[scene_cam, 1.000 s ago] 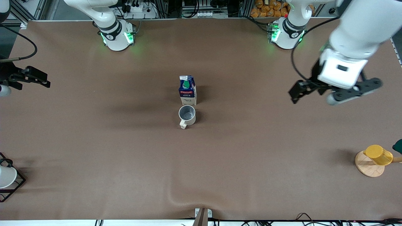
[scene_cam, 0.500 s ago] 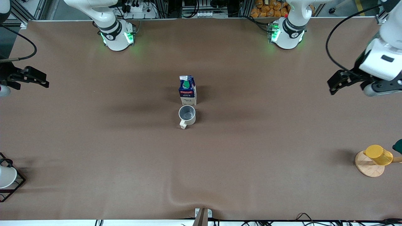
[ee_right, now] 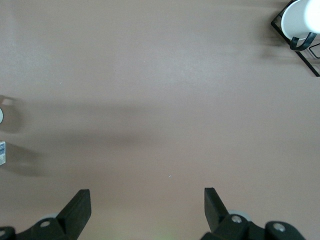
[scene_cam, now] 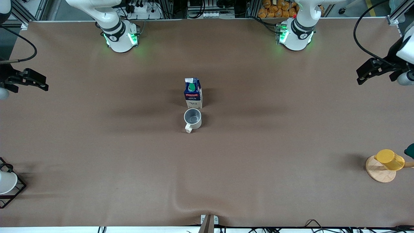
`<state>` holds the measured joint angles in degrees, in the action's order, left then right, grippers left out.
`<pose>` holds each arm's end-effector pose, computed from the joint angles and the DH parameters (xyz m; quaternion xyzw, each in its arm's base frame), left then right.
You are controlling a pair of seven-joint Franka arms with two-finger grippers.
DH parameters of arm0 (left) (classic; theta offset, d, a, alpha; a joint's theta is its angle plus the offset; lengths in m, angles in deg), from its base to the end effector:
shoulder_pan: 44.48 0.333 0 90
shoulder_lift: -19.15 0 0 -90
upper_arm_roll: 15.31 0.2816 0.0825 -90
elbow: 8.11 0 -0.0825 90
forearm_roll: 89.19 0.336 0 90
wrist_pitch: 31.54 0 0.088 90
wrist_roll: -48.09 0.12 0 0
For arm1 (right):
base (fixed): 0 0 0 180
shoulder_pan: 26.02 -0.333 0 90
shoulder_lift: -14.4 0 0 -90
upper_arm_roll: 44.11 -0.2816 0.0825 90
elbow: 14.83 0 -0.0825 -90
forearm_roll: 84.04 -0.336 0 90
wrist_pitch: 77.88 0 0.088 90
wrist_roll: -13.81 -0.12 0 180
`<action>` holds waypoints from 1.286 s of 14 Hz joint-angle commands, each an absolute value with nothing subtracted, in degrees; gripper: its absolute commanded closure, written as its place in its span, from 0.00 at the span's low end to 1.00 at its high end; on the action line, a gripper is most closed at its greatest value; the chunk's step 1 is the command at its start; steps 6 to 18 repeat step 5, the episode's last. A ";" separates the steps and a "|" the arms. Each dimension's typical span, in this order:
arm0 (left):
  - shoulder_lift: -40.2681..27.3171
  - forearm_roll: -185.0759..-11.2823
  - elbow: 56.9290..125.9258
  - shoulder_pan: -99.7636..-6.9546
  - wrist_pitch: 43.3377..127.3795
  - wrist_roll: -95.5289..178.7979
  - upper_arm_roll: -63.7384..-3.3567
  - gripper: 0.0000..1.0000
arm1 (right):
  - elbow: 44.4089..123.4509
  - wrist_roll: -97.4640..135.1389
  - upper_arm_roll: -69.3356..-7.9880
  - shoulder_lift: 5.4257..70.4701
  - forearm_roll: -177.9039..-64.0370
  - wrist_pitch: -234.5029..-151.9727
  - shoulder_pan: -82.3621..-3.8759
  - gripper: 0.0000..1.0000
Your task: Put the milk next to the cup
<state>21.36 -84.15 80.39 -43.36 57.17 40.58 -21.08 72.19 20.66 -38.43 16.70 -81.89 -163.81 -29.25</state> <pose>0.4937 -0.0304 0.6059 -0.9984 -0.0268 -0.0257 0.0434 0.5088 -0.0255 0.5728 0.9986 0.0376 -0.0311 0.0183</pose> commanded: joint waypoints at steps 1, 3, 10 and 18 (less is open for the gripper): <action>21.96 -85.23 79.00 -44.04 56.53 43.16 -20.76 0.00 | 70.95 19.78 -38.49 17.30 -80.70 -163.49 -29.71 0.00; 22.05 -85.23 78.11 -45.53 55.56 43.08 -21.02 0.00 | 70.95 19.78 -38.49 17.47 -80.78 -163.84 -29.71 0.00; 22.05 -86.28 78.11 -45.63 55.56 43.08 -21.11 0.00 | 70.95 19.78 -38.49 17.56 -80.87 -164.10 -29.71 0.00; 22.05 -86.28 78.11 -45.63 55.56 43.08 -21.11 0.00 | 70.95 19.78 -38.49 17.56 -80.87 -164.10 -29.71 0.00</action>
